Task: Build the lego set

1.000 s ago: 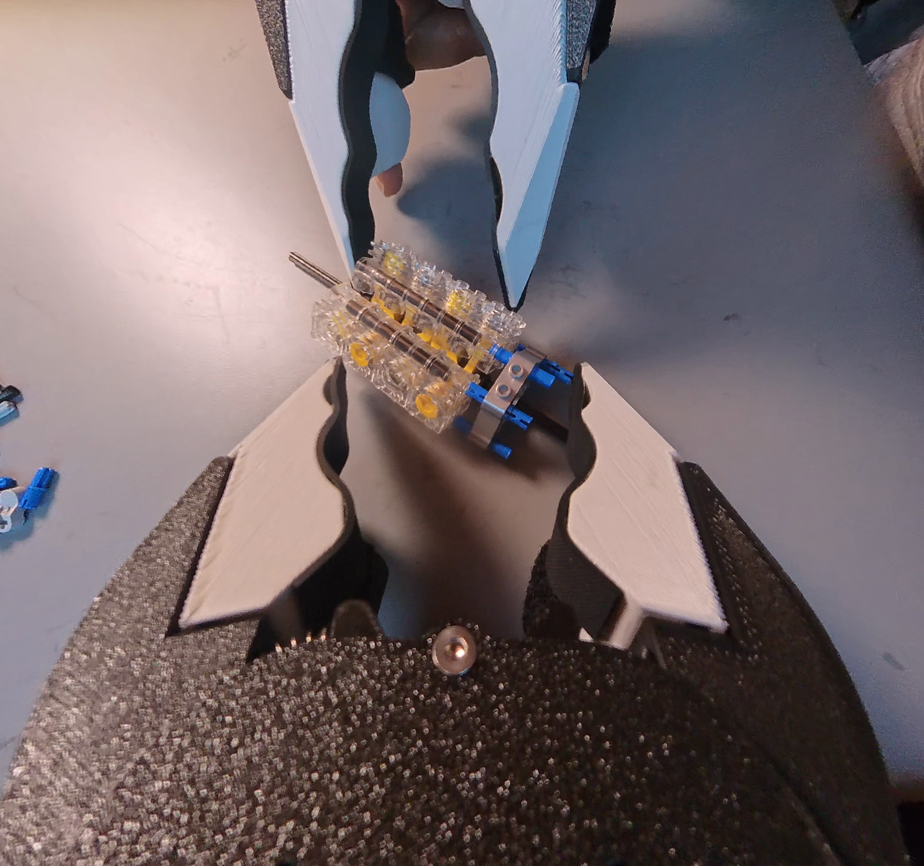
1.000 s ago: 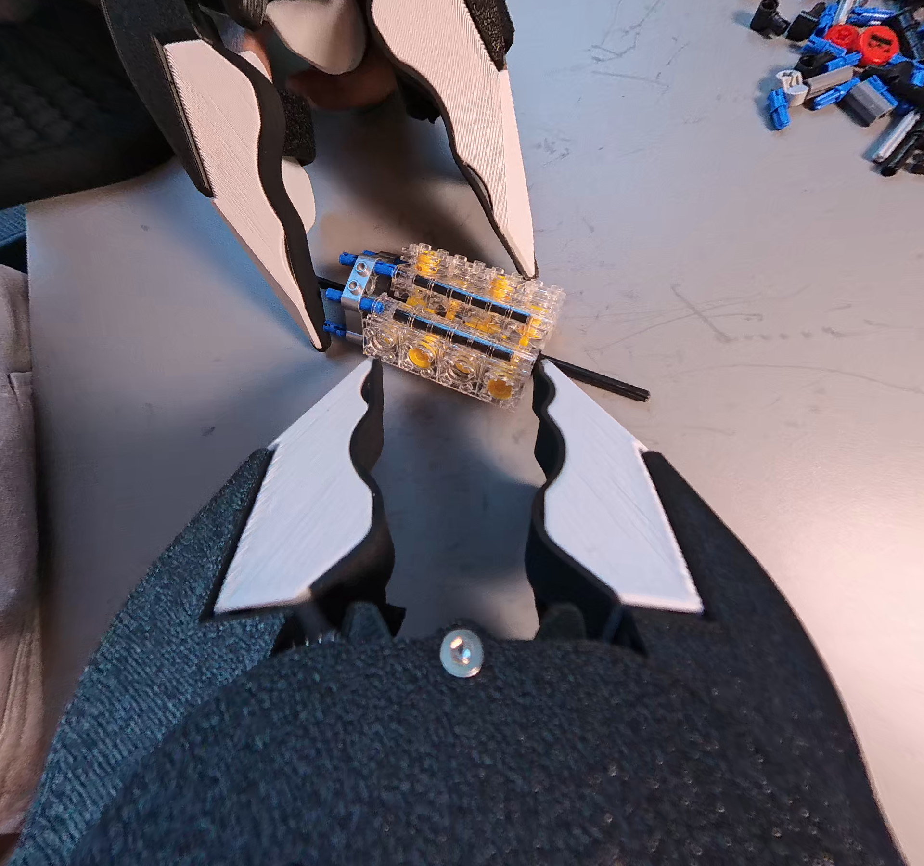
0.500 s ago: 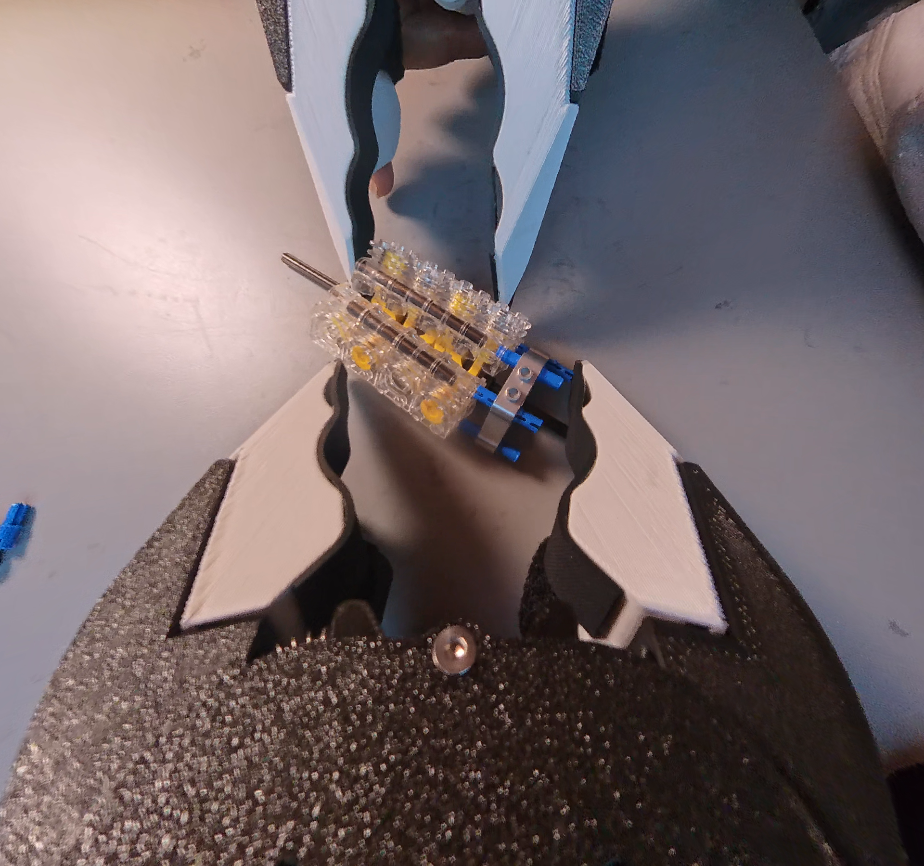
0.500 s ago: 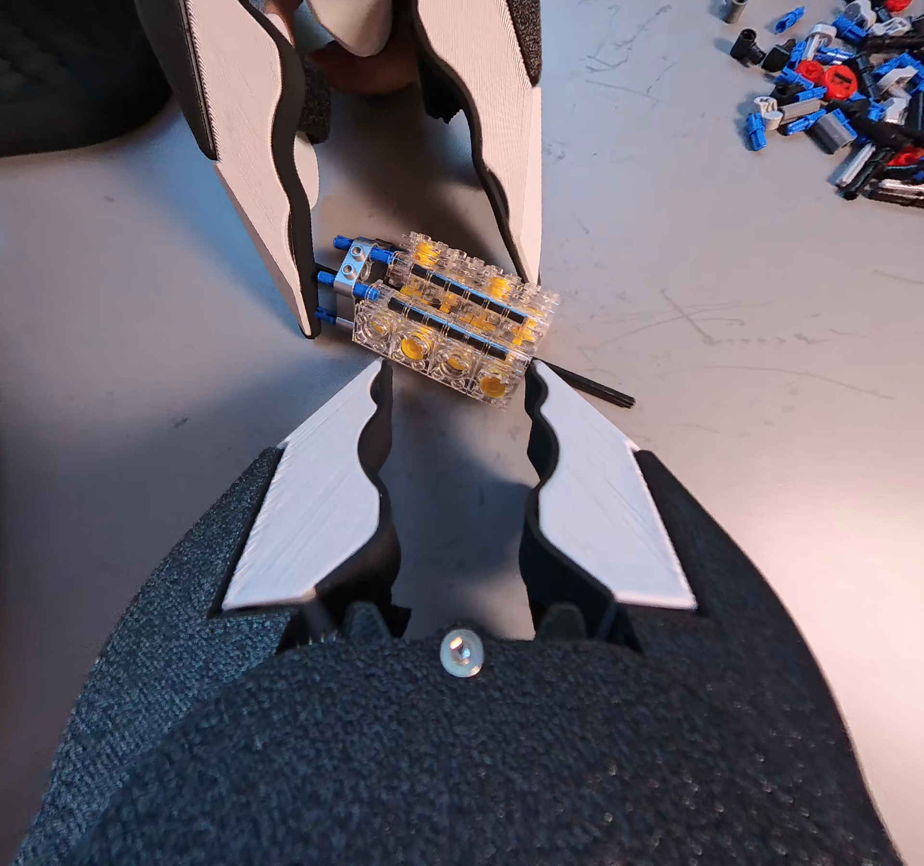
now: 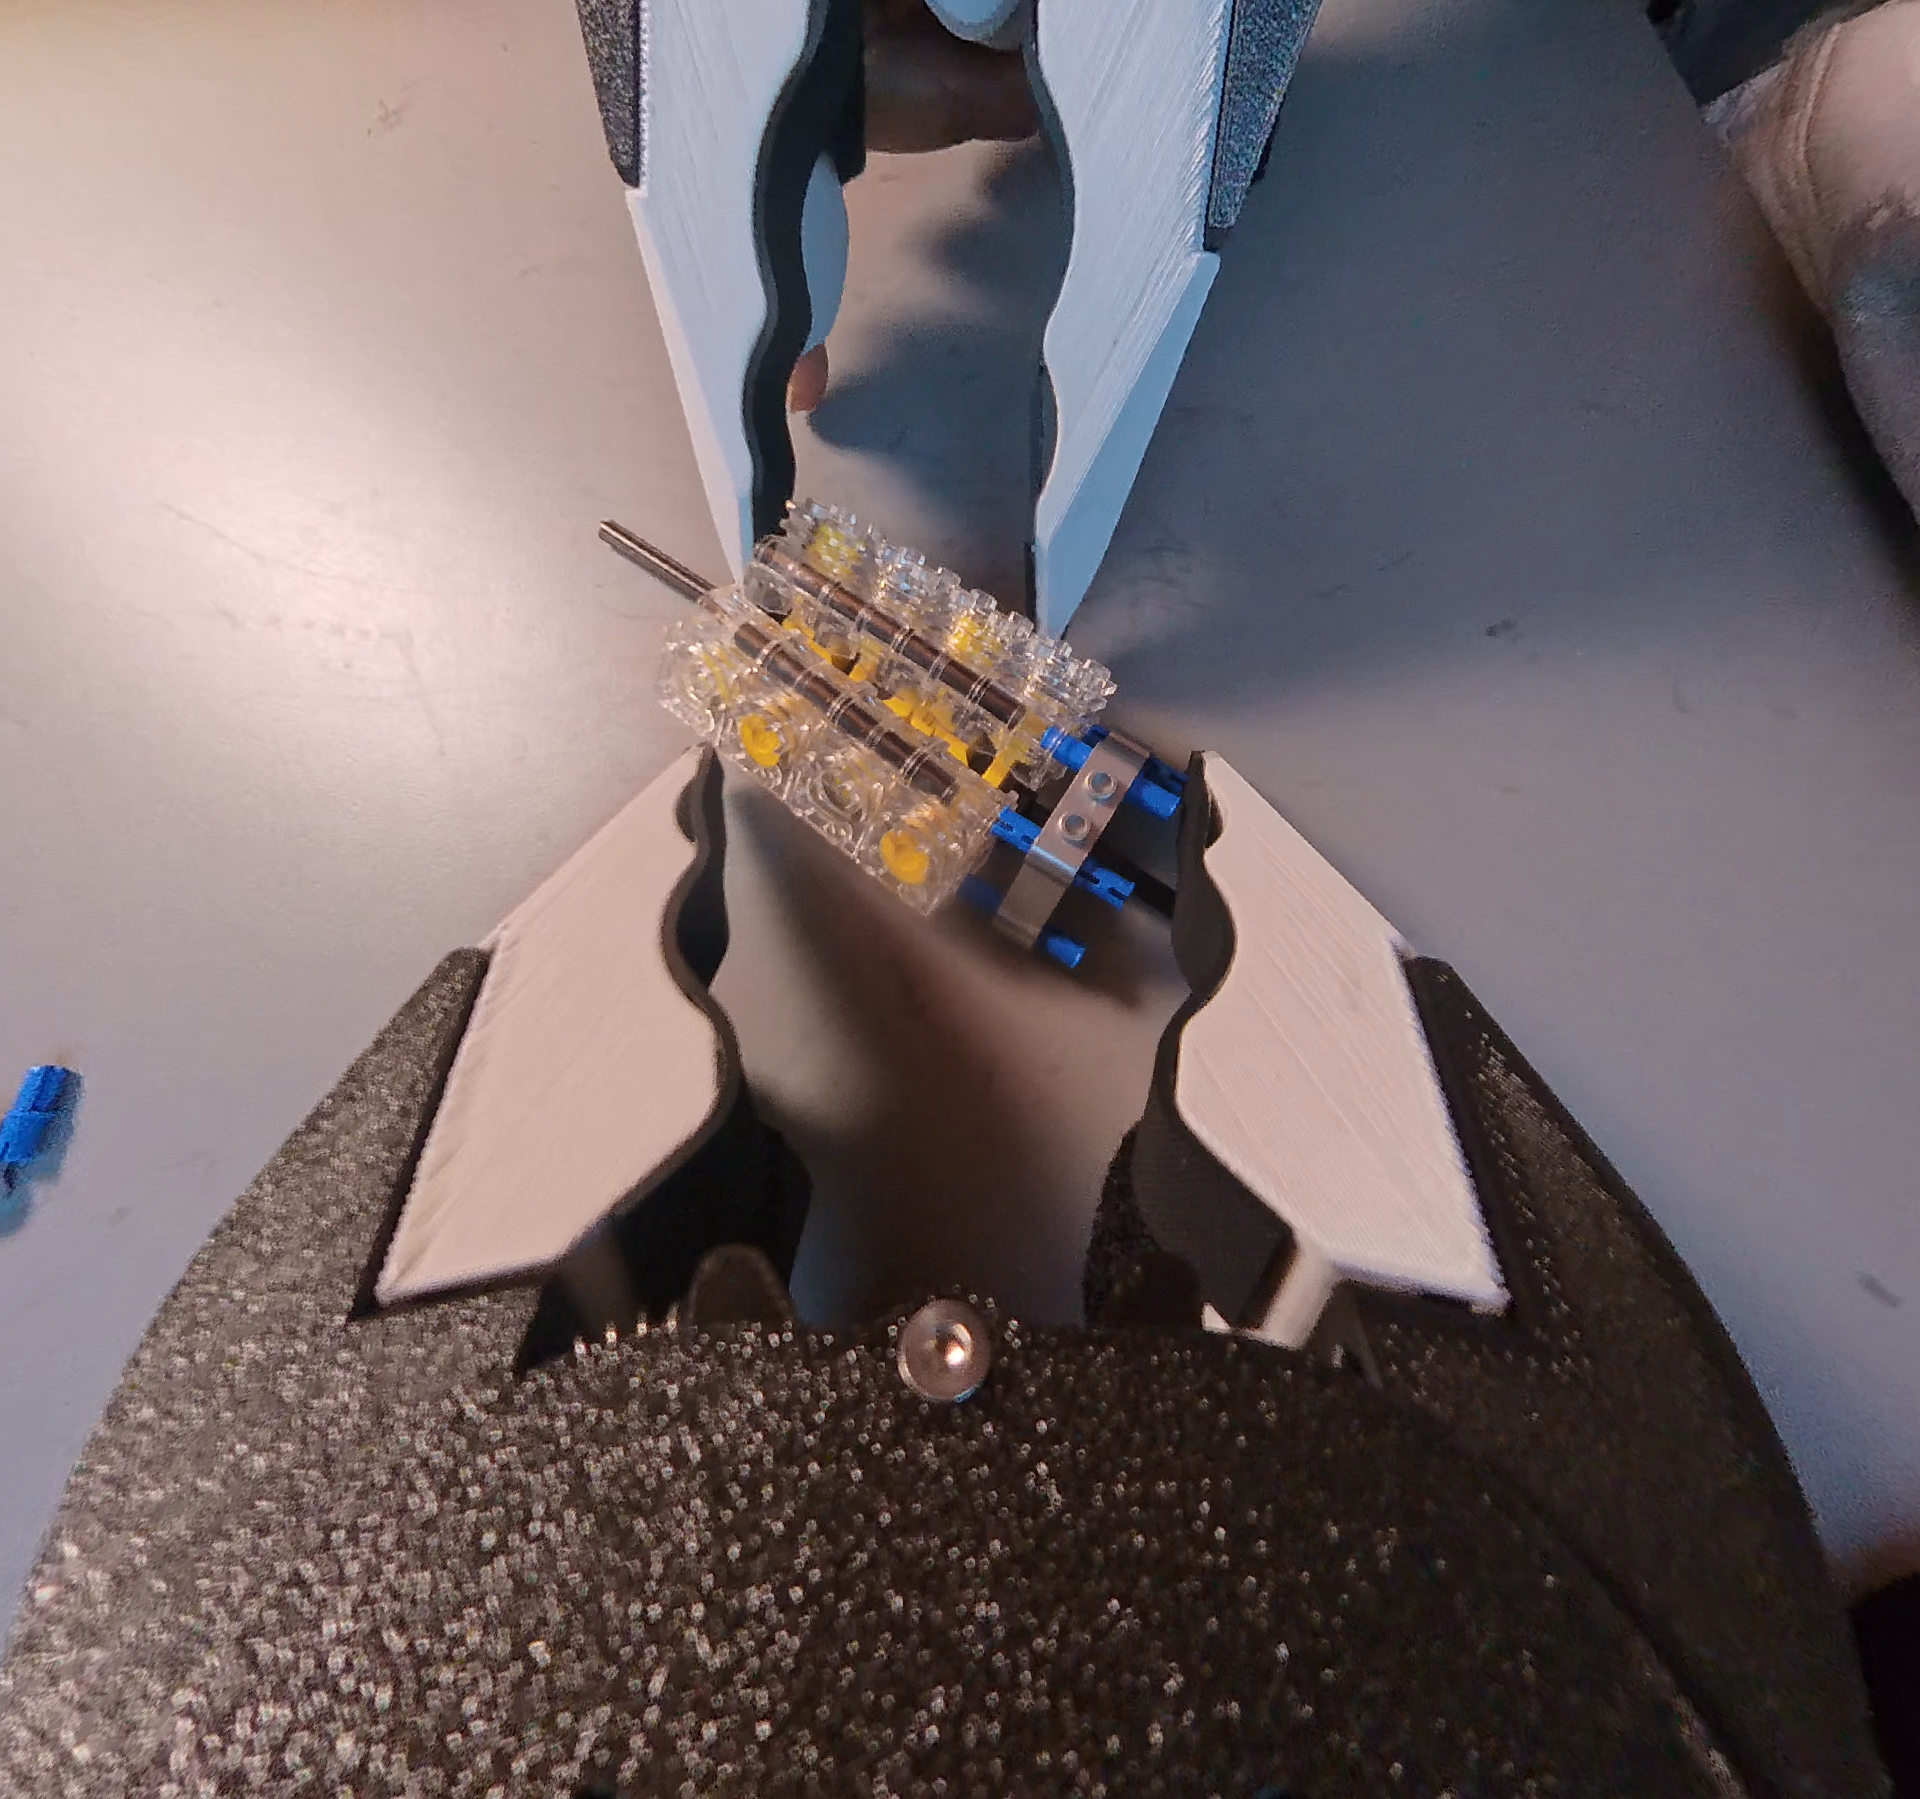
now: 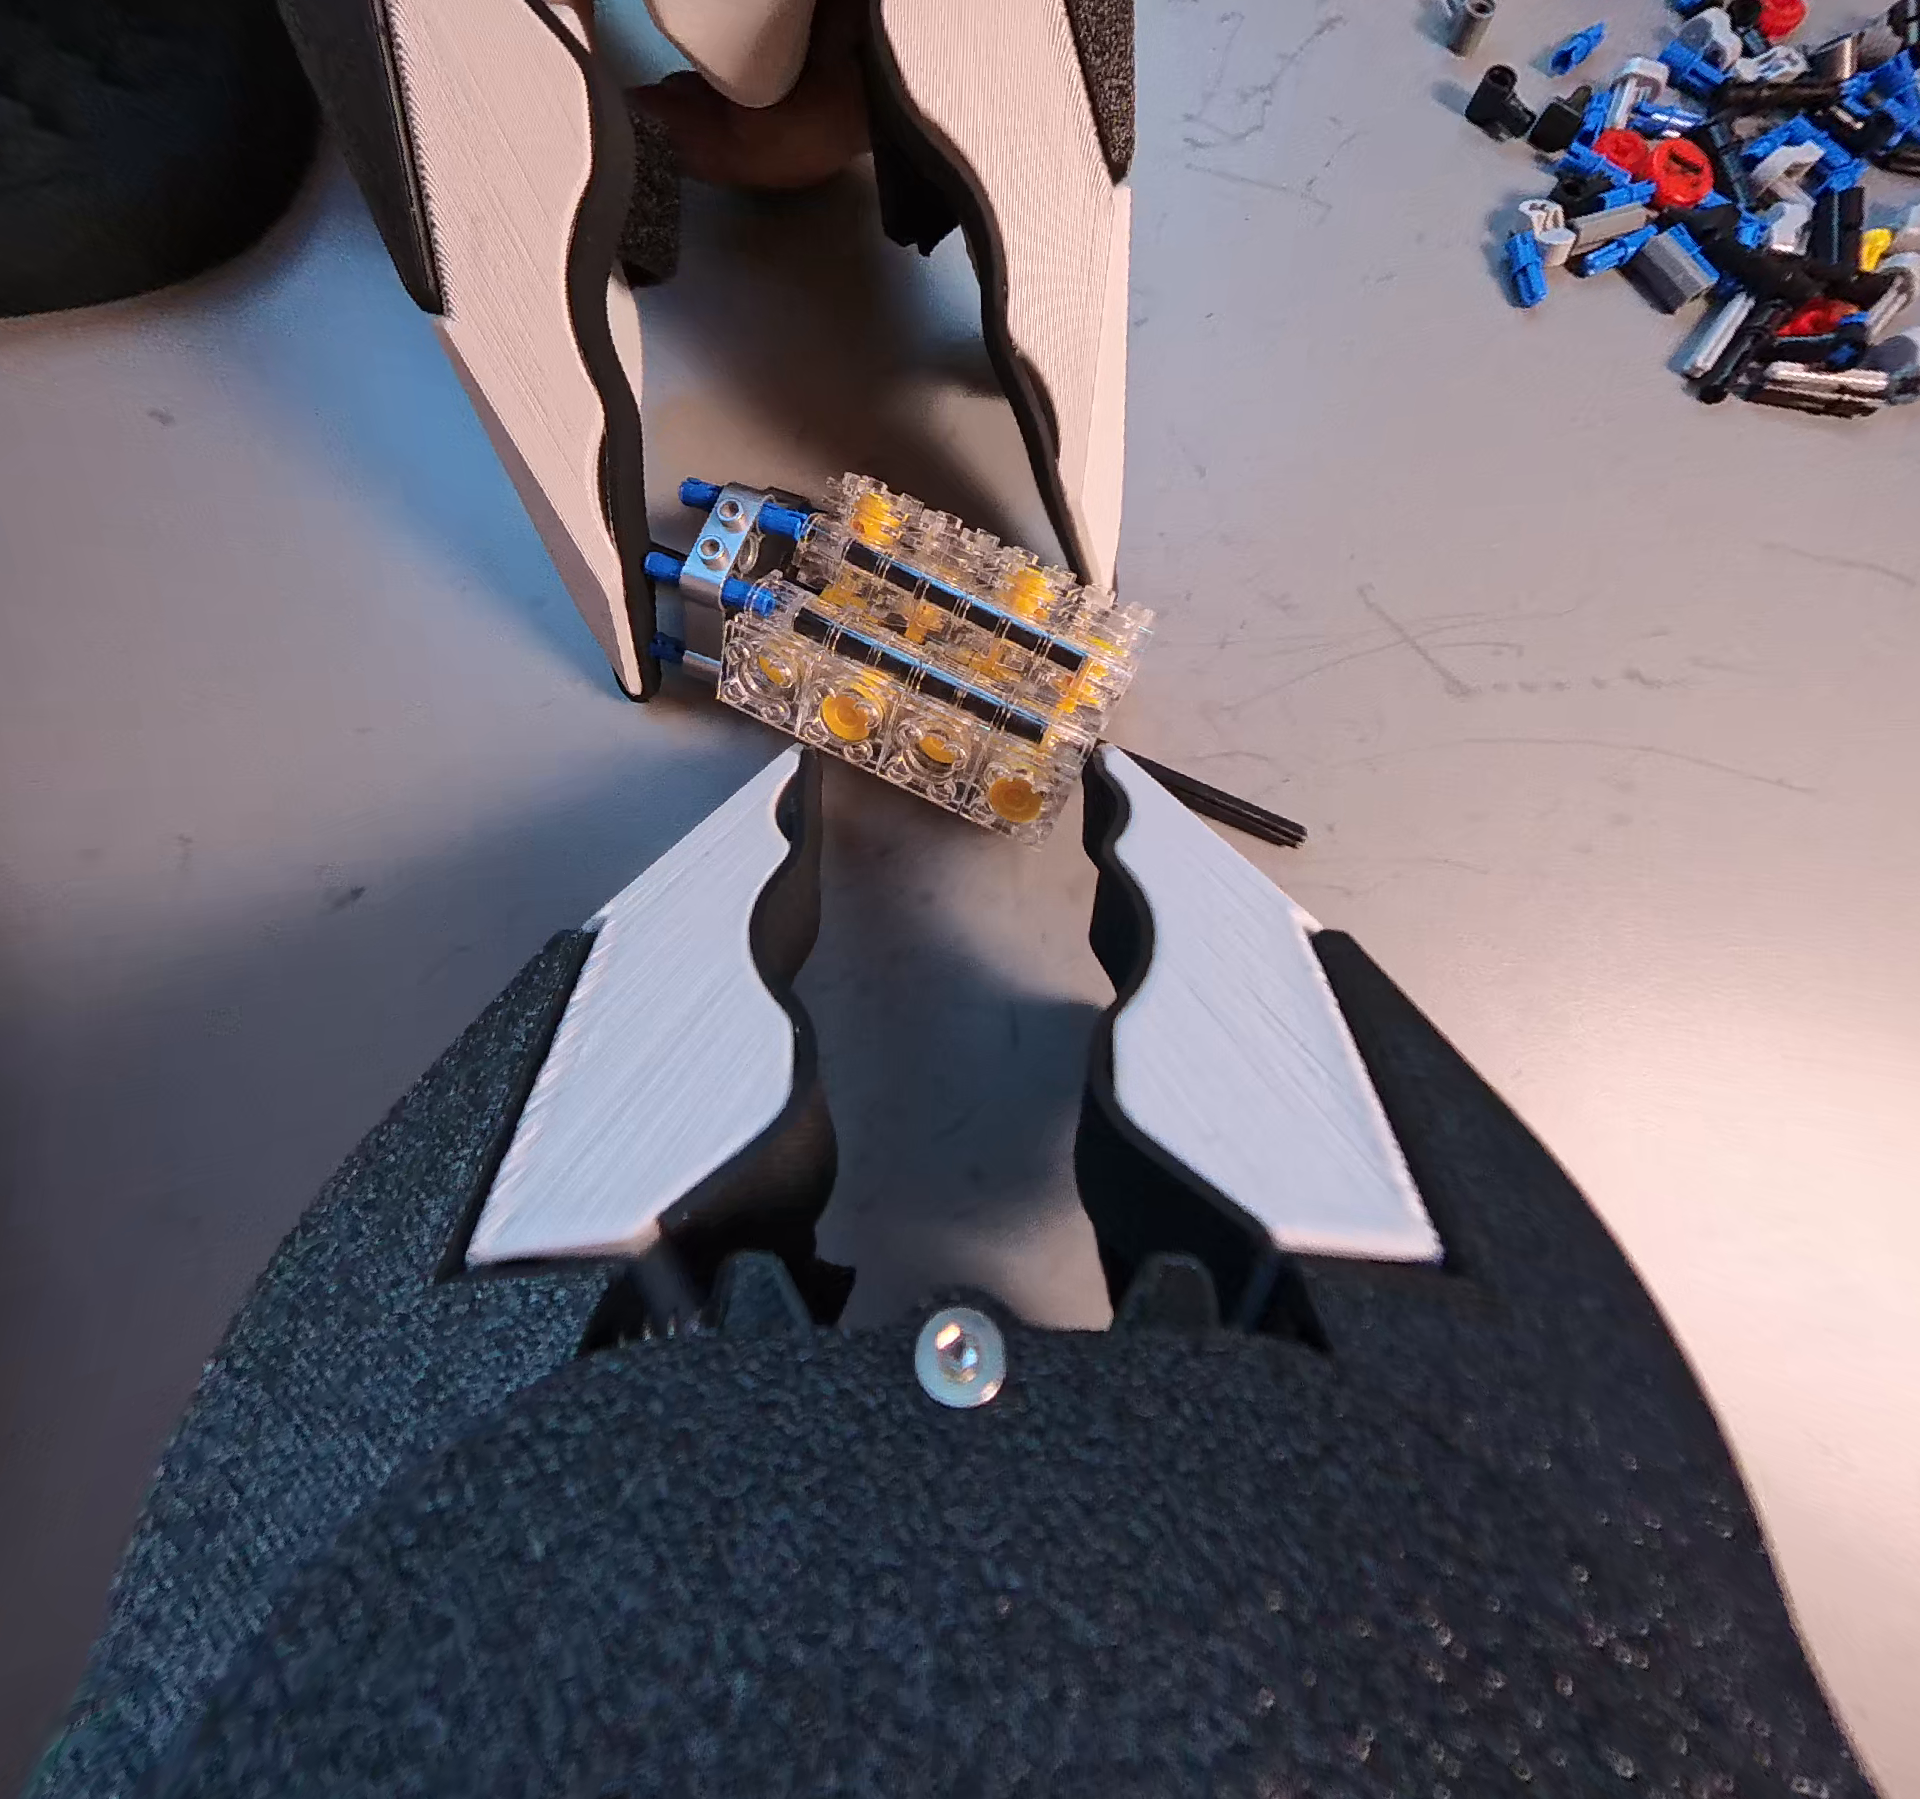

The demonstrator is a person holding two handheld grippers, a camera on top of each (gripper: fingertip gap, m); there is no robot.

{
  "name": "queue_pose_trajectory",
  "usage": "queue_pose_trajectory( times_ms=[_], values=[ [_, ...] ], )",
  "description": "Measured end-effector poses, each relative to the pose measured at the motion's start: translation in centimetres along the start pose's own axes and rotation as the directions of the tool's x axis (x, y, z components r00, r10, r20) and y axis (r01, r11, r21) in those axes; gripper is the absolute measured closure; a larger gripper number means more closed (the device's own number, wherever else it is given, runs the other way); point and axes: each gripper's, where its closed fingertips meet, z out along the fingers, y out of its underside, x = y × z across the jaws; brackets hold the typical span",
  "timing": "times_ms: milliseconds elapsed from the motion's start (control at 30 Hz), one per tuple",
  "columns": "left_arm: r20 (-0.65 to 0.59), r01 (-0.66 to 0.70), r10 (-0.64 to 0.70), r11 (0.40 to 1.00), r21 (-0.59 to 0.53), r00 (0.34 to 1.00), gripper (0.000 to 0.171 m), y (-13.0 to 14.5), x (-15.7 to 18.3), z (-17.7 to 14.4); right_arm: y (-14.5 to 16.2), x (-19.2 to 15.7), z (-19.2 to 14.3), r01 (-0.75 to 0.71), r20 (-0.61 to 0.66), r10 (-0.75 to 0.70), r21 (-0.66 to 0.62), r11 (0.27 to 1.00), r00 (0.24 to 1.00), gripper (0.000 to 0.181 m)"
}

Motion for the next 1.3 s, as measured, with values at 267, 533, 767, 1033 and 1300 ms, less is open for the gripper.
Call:
queue_pose_trajectory(
  times_ms=[267, 533, 767, 1033, 1300],
  values=[
    [0.044, -0.001, -0.001, 0.999, 0.049, 0.999, 0.089, -0.1, -0.3, -1.7, -0.5, -0.2, -0.9, -0.167, 0.015, 0.166, 0.029, 0.986, 0.986, 0.109],
    [-0.026, 0.058, -0.057, 0.998, 0.029, 0.998, 0.101, 0.2, -0.1, -1.2, -0.5, -0.3, 0.4, -0.195, -0.088, 0.196, 0.027, 0.980, 0.977, 0.114],
    [-0.066, 0.081, -0.080, 0.997, 0.013, 0.995, 0.100, 0.3, 0.3, -1.1, -0.7, -0.6, 0.3, -0.078, -0.063, 0.080, 0.030, 0.996, 0.995, 0.115],
    [-0.086, 0.080, -0.078, 0.997, 0.014, 0.993, 0.098, 0.3, 0.7, -1.0, -0.8, -1.2, 0.4, -0.048, -0.048, 0.050, 0.040, 0.998, 0.998, 0.116],
    [-0.083, 0.078, -0.076, 0.997, 0.020, 0.994, 0.098, 0.3, 0.7, -1.0, -0.7, -1.3, 0.4, -0.078, -0.032, 0.080, 0.039, 0.996, 0.996, 0.116]
  ],
)
